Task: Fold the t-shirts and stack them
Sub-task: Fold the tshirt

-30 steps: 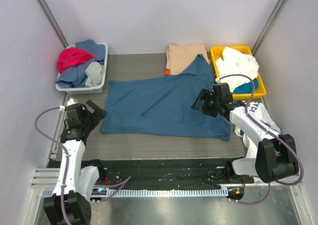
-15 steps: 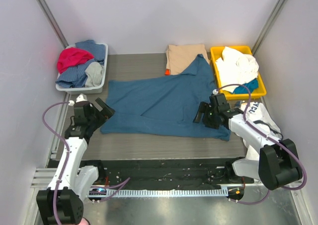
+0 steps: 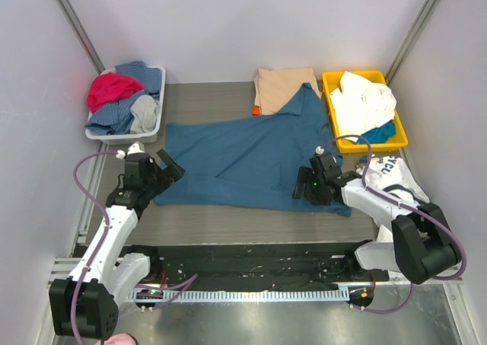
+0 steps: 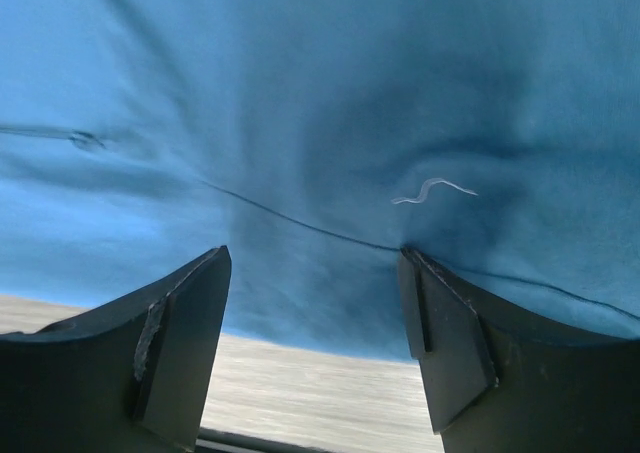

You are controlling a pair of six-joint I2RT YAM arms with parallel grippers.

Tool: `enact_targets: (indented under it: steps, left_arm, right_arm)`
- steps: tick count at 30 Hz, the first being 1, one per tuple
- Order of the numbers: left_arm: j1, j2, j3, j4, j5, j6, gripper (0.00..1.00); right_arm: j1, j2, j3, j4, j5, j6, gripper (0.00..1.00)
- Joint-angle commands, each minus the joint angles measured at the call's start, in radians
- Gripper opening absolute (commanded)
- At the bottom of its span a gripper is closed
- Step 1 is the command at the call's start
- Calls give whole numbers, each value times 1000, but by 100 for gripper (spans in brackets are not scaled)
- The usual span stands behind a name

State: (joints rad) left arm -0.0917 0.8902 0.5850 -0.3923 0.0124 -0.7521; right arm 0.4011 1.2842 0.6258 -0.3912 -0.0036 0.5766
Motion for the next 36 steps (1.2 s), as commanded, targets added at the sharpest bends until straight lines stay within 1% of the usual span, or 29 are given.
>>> enact_targets:
  steps: [1, 6, 13, 17, 20, 24, 26, 28, 31, 35, 36]
  left_arm:
    - [-3, 1, 1, 50, -42, -1, 99]
    - [-3, 16, 6, 56, -45, -1, 100]
    - [-3, 16, 22, 43, -63, 0, 100]
    - [-3, 10, 29, 33, -77, 3, 100]
    - [-3, 3, 30, 26, -83, 3, 100]
    - [-2, -20, 32, 4, -95, 3, 100]
    - [-3, -33, 32, 1, -100, 7, 100]
    - [-2, -43, 35, -2, -95, 10, 100]
    - [-2, -40, 44, -5, -88, 20, 100]
    - [-3, -37, 61, -17, -91, 27, 100]
    - [-3, -39, 61, -17, -91, 27, 100]
  right_arm:
    - [16, 7, -58, 37, 59, -11, 76]
    - [44, -23, -86, 3, 68, 37, 75]
    - [111, -101, -84, -147, 112, 158, 73]
    - [127, -166, -86, -242, 140, 187, 73]
    - [159, -210, -90, -267, 116, 235, 73]
    - [186, -246, -49, -321, 137, 272, 73]
    - [188, -276, -28, -316, 142, 275, 73]
    - [191, -286, -3, -256, 120, 264, 74]
    - [193, -249, 34, -152, 88, 244, 74]
    - [232, -96, 136, -71, 112, 191, 74]
    - [261, -24, 187, -45, 120, 181, 74]
